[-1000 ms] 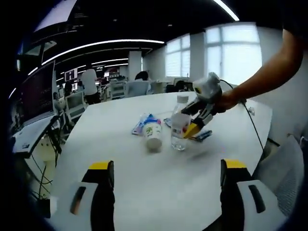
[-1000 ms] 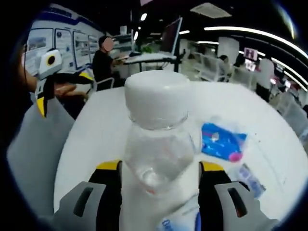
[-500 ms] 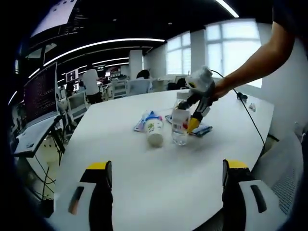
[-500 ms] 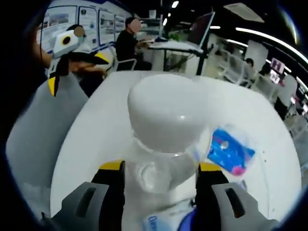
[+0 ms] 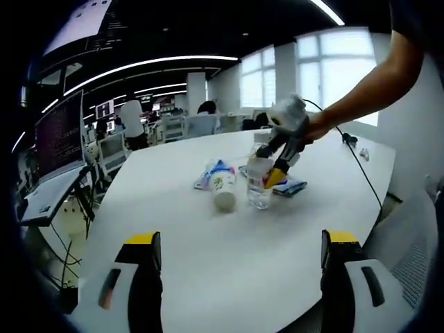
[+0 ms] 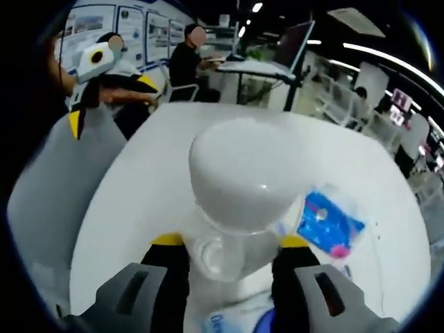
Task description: Arrange the tabletop items into an orderly group along one side of the table until the central work area is clear of visible clutter.
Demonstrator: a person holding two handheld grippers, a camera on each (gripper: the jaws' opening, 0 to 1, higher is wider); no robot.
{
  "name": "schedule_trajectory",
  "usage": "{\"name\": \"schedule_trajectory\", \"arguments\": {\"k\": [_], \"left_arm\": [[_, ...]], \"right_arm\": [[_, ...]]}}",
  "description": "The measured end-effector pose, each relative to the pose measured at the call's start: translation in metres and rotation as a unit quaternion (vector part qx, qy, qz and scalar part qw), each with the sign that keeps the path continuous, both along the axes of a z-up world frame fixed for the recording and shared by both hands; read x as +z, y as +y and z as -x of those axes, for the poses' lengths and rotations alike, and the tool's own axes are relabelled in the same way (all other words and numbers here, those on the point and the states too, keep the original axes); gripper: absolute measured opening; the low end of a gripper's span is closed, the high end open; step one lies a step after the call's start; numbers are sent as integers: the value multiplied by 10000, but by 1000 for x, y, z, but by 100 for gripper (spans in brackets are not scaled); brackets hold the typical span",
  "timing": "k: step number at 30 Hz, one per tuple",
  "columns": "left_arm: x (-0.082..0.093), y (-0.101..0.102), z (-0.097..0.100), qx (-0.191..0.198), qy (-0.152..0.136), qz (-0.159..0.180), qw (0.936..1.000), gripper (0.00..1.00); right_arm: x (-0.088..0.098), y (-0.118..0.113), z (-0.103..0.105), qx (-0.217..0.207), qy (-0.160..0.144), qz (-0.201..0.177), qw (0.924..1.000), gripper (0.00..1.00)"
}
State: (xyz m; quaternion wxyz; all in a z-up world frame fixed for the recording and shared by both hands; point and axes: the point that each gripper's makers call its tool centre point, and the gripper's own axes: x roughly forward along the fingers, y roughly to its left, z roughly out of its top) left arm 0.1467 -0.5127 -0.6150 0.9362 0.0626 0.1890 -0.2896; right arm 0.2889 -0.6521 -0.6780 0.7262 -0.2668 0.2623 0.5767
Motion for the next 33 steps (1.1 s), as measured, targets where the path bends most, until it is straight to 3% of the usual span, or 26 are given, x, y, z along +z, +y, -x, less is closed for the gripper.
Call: {"name": "schedule_trajectory", "arguments": {"k": [6,10,17,22,25,29,33], "left_arm": [[-2,-2,2,-82,-25,-112,9999,97],[-2,-2,2,-102,-31,-113,9999,97],[-2,0,2,-58,-48,-109,9999,97],[0,2,1,-23,-110,-100,9999,97],[0,2,1,-10,-116,-103,9999,97],[0,1,2,-43,-111,-128,9998,98],[-1,1,2,-53,-118,-160,9998,98]], "right_arm": [[3,6,-1,-755,-253,-294,9964,42],[3,8,-2,-1044,-353,-378,9932,42],[4,12,-6,-1784,-350,-650,9812,42],[5,18,-3,-1871,-440,-843,9777,43],[4,22,-2,-1867,-293,-1023,9766,48],[-11,24,2,-1659,-173,-886,9820,52],[-13,20,0,-1654,-79,-1007,9810,47]]}}
